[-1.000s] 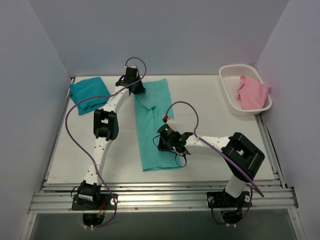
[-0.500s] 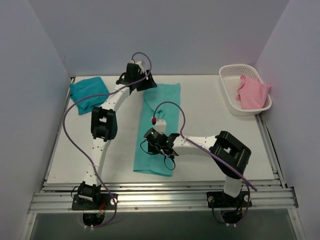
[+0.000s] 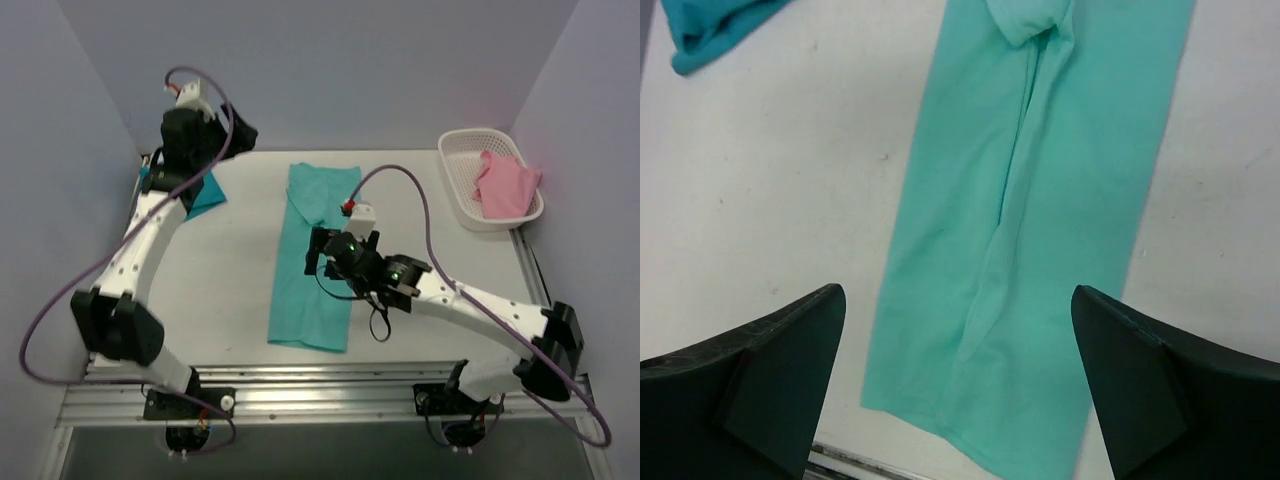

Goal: Fold and stack the t-shirts
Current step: Fold the tshirt

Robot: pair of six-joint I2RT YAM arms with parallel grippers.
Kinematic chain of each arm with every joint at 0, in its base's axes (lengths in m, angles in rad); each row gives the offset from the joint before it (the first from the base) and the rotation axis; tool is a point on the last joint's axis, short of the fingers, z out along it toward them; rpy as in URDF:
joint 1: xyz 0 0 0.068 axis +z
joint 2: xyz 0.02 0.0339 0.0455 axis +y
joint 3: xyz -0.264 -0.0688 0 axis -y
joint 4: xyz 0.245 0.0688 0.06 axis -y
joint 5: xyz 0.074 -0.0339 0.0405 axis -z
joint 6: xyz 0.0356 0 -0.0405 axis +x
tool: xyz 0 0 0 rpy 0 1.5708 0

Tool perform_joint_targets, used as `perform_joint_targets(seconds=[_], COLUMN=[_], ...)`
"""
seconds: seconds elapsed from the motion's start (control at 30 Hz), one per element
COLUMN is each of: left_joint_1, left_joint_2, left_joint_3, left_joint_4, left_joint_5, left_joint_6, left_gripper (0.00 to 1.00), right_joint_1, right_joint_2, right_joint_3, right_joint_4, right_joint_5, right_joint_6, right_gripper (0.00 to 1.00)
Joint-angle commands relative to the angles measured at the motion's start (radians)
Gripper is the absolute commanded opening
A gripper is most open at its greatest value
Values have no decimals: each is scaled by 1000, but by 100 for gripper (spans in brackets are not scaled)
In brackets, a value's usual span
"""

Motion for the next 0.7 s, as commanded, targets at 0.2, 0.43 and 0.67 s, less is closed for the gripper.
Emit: perform_joint_targets(seconds=[0.2,0.43,0.67], left_joint_1=[-199,-407,-534], left_joint_2=[-615,-830,-970], left_joint_3=[-903,-1142,-1253], left_joint_4=[86,-18,-153], left_joint_5=[-269,-363,-448], left_joint_6=[-174,-305,-444], left_gripper=[85,82,77], right_joint_1=[-5,12,14], right_joint_2=[-345,-432,-431], right_joint_3=[-382,-546,-650], right_joint_4=[-23,25,147], right_joint_5=[-66,-108,-184], right_joint_6=[60,149,241], right_gripper=[93,86,63])
